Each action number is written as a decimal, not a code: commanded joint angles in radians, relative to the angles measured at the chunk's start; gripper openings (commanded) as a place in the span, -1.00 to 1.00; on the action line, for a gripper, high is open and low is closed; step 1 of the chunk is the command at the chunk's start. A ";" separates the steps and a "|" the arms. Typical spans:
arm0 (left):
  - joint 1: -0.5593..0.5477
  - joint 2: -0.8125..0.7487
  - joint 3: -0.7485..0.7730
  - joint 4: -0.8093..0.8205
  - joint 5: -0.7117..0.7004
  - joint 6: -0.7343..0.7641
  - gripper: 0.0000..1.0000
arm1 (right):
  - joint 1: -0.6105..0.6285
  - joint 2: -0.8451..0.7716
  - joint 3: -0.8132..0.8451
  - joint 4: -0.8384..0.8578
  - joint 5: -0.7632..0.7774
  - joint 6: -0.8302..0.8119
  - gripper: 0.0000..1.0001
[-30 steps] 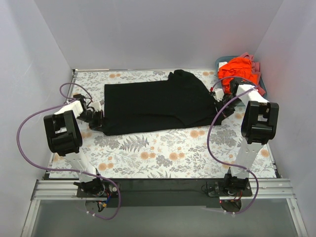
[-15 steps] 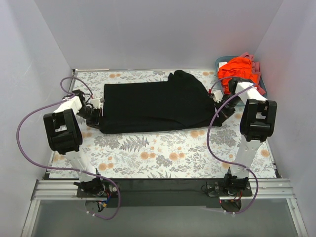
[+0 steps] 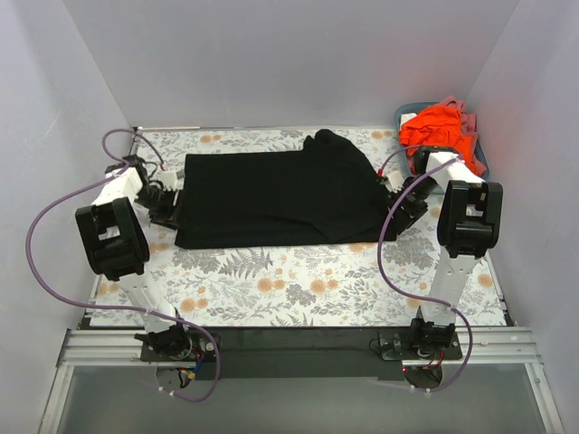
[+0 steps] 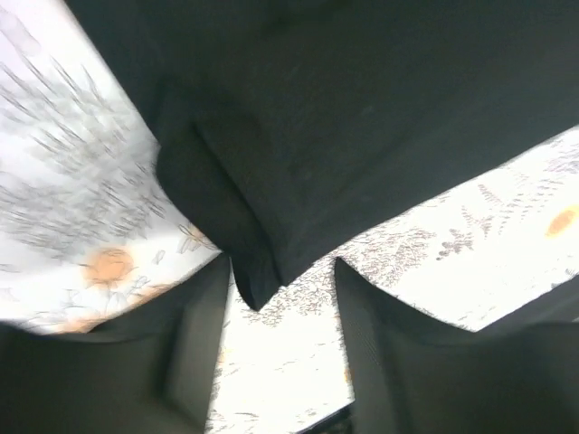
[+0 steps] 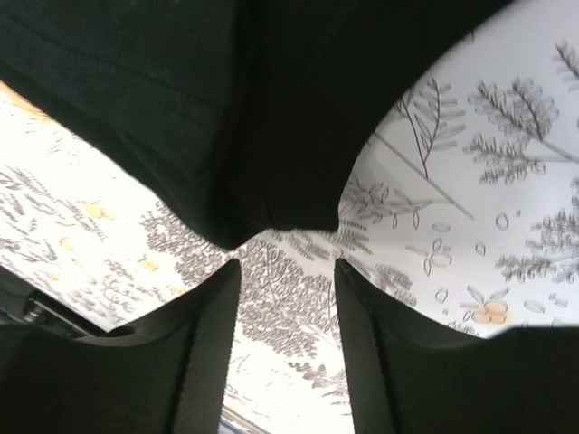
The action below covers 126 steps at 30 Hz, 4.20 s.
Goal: Fold and stack the t-shirts
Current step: Fold the tshirt
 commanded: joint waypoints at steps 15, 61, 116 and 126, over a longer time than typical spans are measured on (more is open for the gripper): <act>-0.559 -0.244 0.122 0.297 0.318 -0.111 0.47 | -0.036 -0.046 0.187 -0.125 -0.376 0.236 0.06; -0.971 0.072 -0.056 0.853 0.296 -0.942 0.37 | -0.051 0.050 0.163 -0.038 -0.307 0.341 -0.32; -0.973 0.084 -0.053 0.881 0.319 -0.953 0.40 | 0.001 0.139 0.192 -0.023 -0.272 0.352 -0.42; -0.973 0.087 -0.053 0.883 0.320 -0.948 0.41 | 0.015 0.140 0.177 -0.021 -0.293 0.350 -0.49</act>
